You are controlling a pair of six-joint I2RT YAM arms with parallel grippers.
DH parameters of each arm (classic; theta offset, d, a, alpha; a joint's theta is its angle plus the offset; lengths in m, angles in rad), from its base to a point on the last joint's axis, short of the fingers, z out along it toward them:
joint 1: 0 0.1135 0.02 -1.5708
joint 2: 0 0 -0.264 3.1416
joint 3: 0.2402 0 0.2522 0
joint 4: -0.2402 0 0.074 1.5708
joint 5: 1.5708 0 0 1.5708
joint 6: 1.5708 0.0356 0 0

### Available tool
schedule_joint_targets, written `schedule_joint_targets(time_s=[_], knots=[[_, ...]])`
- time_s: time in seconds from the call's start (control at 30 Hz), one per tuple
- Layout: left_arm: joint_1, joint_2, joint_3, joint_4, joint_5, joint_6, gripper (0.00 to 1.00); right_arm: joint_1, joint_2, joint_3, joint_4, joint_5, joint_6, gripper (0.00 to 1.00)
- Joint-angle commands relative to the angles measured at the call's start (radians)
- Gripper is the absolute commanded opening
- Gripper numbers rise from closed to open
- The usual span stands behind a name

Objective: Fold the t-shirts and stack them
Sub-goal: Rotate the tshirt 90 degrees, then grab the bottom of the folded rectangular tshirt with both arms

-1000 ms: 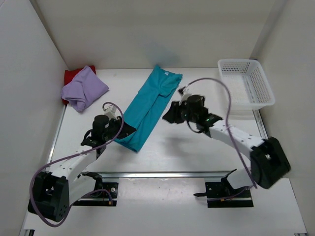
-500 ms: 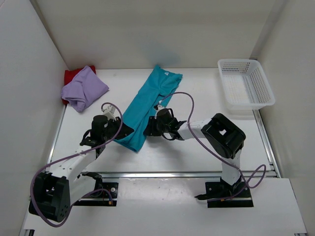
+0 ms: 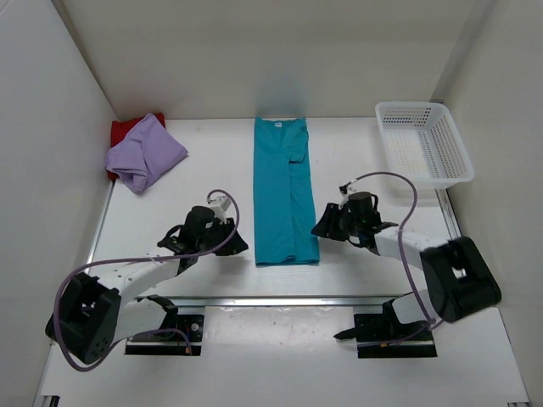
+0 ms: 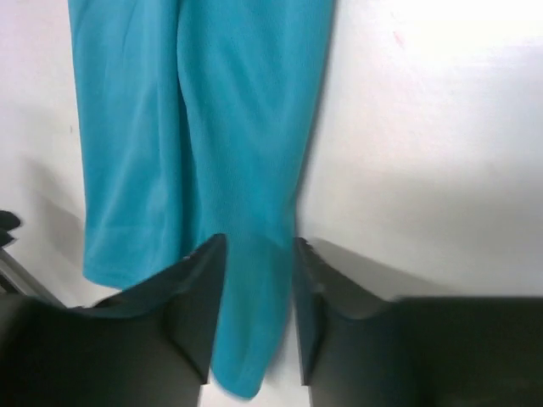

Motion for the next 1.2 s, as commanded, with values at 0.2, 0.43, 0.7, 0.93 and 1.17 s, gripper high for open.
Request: schedule_joint_targets(time_s=[0.2, 0.43, 0.7, 0.93, 1.17], knots=[[-0.114, 0.074, -0.023, -0.034, -0.007, 0.052, 0.53, -0.009, -0.442, -0.255, -0.261, 0.0, -0.056, 0.44], [-0.139, 0.151, -0.014, 0.041, 0.024, 0.003, 0.62, 0.052, -0.499, -0.343, -0.141, -0.082, 0.04, 0.42], [-0.13, 0.207, -0.017, 0.112, 0.029, -0.04, 0.59, 0.0, -0.482, -0.352, -0.052, -0.146, 0.05, 0.44], [-0.13, 0.276, -0.02, 0.153, 0.044, -0.056, 0.42, 0.001, -0.364, -0.355, 0.063, -0.192, 0.059, 0.33], [-0.15, 0.309, 0.0, 0.18, 0.07, -0.06, 0.41, 0.014, -0.338, -0.357, 0.075, -0.168, 0.059, 0.13]])
